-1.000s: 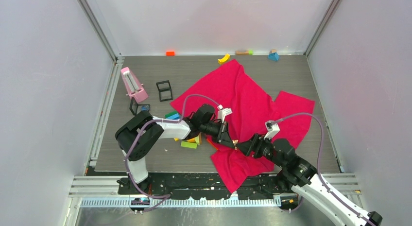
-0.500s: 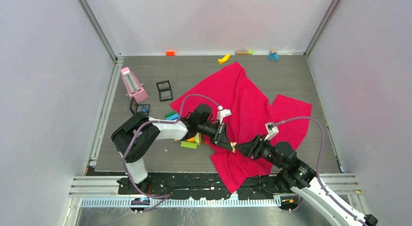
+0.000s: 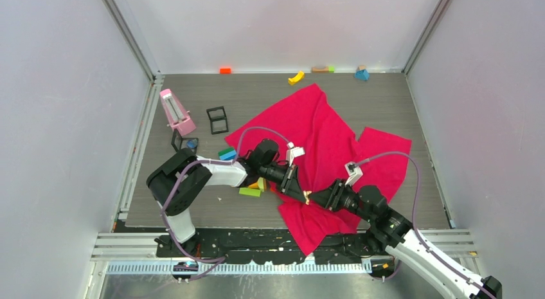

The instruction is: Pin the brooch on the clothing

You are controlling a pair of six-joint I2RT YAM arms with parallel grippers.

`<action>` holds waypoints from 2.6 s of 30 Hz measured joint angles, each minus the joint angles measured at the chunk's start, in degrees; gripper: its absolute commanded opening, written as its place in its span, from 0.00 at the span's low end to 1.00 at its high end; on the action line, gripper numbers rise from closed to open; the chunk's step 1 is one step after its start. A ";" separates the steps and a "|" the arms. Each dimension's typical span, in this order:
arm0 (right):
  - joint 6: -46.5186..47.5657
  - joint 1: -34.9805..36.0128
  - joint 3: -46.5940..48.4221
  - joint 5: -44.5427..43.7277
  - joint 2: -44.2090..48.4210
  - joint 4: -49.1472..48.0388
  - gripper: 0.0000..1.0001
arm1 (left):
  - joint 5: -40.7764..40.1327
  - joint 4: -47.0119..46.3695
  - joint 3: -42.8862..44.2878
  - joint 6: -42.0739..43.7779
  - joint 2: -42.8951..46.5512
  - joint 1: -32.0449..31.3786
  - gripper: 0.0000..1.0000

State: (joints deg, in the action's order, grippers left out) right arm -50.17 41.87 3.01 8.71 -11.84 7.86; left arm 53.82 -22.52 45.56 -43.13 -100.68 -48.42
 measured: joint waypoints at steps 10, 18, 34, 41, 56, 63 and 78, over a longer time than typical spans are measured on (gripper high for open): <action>-0.22 -0.11 -0.24 0.24 -4.44 -3.30 0.23 | 0.72 -1.05 -0.66 -0.17 0.02 0.24 0.00; -0.22 -0.11 -0.24 0.87 -5.57 -4.57 0.17 | 1.42 -1.03 -1.29 0.13 0.74 0.55 0.00; -1.01 0.07 0.07 -1.09 -0.61 -0.74 0.19 | -2.03 0.00 -2.01 1.38 3.34 0.81 0.00; -0.94 0.02 1.40 -1.18 1.46 2.99 0.32 | -1.99 -0.98 -2.27 1.18 3.34 0.74 0.00; 0.50 0.00 6.10 1.07 2.10 8.11 0.57 | -1.92 -0.46 -2.78 1.18 3.34 1.31 0.00; 0.37 0.00 5.66 0.26 2.21 8.55 0.71 | -3.89 2.14 -2.89 3.15 4.24 1.31 0.02; 4.15 0.00 15.41 -15.98 -1.31 21.77 0.72 | -24.24 24.28 -0.39 14.73 12.90 1.31 0.78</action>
State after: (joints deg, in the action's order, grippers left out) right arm -46.02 41.87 18.41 -7.27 -13.15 29.63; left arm 29.58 1.76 45.17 -28.40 -87.79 -47.11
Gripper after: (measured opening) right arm 0.714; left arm 0.731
